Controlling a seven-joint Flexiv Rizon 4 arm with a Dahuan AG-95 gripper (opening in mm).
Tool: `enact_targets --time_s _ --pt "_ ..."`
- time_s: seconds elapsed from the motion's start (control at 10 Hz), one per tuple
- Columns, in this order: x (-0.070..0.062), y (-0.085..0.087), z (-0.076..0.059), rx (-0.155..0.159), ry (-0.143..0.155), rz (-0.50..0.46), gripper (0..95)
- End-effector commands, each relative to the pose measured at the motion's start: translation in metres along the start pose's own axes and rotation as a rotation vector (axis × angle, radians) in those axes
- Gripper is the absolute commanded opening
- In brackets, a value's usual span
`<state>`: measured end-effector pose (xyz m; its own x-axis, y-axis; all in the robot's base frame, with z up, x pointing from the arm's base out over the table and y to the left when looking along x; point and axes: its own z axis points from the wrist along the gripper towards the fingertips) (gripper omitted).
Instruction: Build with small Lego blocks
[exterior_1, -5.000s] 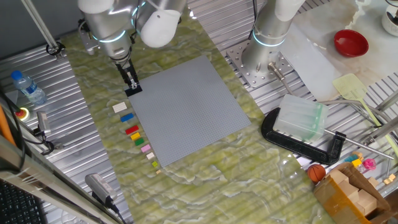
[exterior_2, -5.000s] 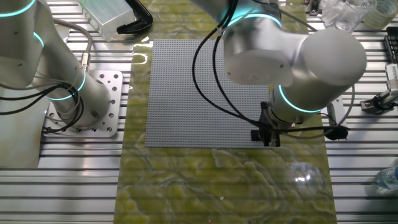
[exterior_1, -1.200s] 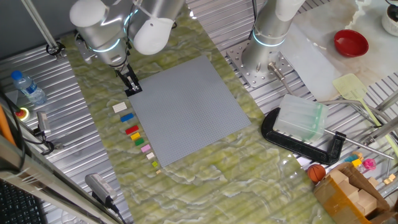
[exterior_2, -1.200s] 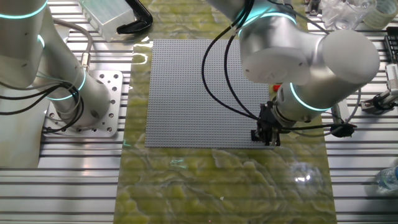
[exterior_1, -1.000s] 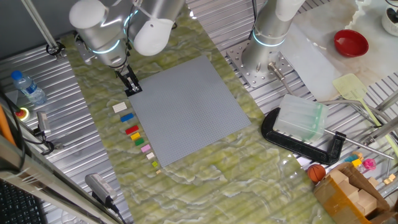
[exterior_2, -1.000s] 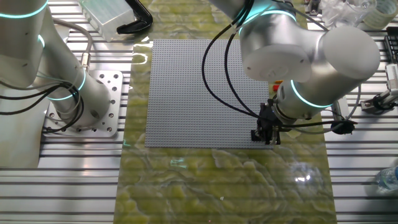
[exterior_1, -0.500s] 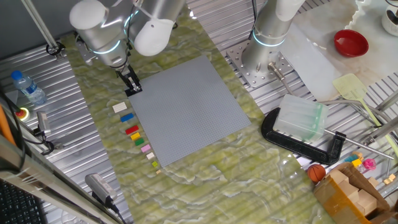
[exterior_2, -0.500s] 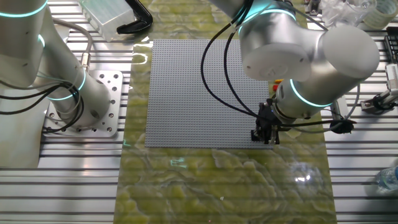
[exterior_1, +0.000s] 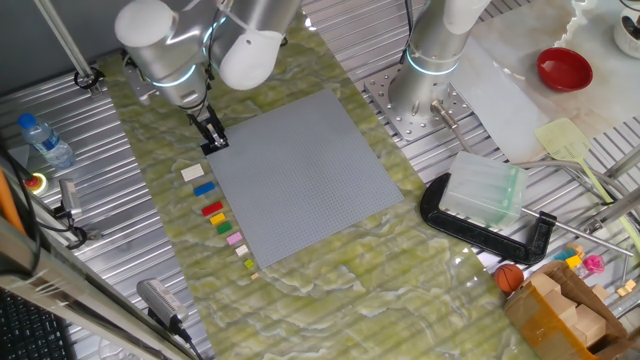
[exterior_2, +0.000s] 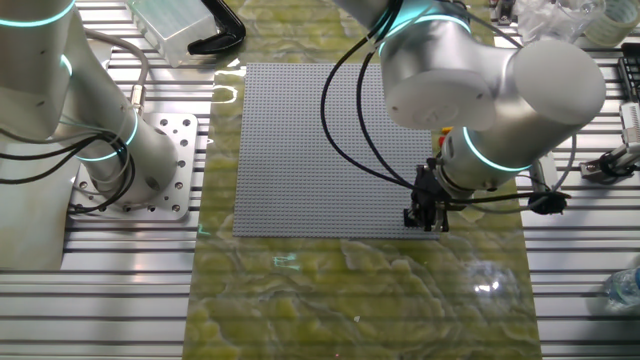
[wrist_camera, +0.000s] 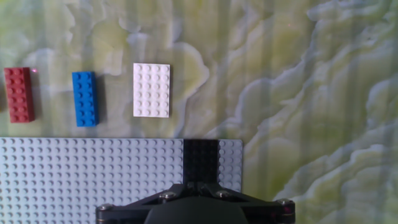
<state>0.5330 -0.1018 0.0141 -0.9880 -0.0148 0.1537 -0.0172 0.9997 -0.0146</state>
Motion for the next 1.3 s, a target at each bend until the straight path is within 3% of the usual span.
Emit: enact_targets --time_s 0.1,0.2,0.4,0.5,0.7,0.8,1.0,1.3 --pt "0.0 0.0 0.038 0.015 0.003 0.001 0.0" --pt "0.0 0.0 0.038 0.015 0.003 0.001 0.0" --pt "0.001 0.001 -0.007 0.035 0.016 -0.014 0.0" --pt "0.0 0.002 -0.02 0.042 0.028 -0.019 0.0" --pt "0.002 0.009 -0.043 0.053 0.013 -0.033 0.0" --pt "0.003 0.01 -0.048 0.053 -0.009 -0.034 0.0" --pt "0.007 0.013 -0.055 0.049 -0.022 -0.036 0.0" --pt "0.008 0.016 -0.06 0.05 -0.136 -0.063 0.0"
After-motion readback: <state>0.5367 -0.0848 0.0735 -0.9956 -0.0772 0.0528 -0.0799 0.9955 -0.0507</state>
